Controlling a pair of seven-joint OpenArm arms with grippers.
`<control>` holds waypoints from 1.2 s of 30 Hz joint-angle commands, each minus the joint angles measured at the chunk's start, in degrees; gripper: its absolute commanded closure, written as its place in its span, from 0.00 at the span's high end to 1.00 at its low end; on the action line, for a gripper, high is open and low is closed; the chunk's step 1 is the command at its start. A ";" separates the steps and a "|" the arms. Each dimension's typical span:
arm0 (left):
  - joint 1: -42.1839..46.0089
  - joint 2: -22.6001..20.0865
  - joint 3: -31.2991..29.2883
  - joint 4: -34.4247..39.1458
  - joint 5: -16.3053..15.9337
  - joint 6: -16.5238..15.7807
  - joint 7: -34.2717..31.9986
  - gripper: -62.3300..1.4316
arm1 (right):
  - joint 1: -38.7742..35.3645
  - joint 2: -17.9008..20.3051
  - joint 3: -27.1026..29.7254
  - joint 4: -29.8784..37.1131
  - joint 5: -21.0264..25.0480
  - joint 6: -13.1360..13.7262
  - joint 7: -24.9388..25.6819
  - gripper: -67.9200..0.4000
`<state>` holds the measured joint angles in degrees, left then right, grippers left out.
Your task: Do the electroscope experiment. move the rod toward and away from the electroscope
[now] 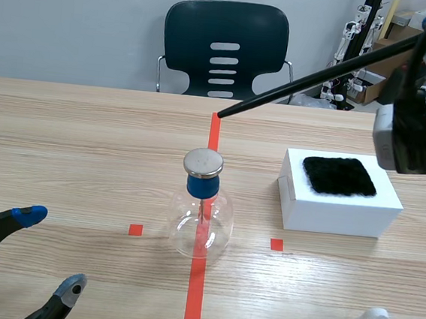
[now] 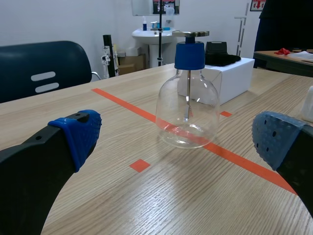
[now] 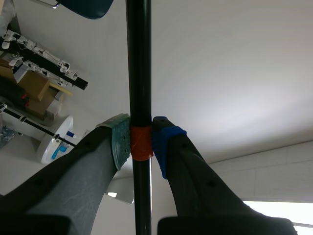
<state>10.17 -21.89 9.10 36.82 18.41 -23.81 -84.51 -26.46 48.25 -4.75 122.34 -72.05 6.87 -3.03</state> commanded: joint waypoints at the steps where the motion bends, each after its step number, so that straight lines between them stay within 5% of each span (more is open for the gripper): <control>1: 0.13 0.24 0.00 0.26 -0.39 0.13 -1.03 1.00 | 1.55 0.33 -0.35 0.20 -1.03 -0.70 -0.63 0.02; 5: 0.13 0.24 0.00 0.26 -0.39 0.13 -1.03 1.00 | 2.82 0.33 -2.36 -0.33 -1.33 1.81 0.00 0.02; 28: 0.13 0.24 0.00 0.26 -0.39 0.13 -1.01 1.00 | 2.80 0.35 -2.38 -0.33 -2.56 1.77 2.80 0.02; 36: 0.13 0.24 0.00 0.26 -0.39 0.13 -1.01 1.00 | -0.85 0.31 5.64 0.96 4.85 -2.36 4.92 0.02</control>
<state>10.17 -21.89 9.10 36.82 18.41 -23.81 -84.51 -26.81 48.25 -1.56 121.91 -67.48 5.50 2.00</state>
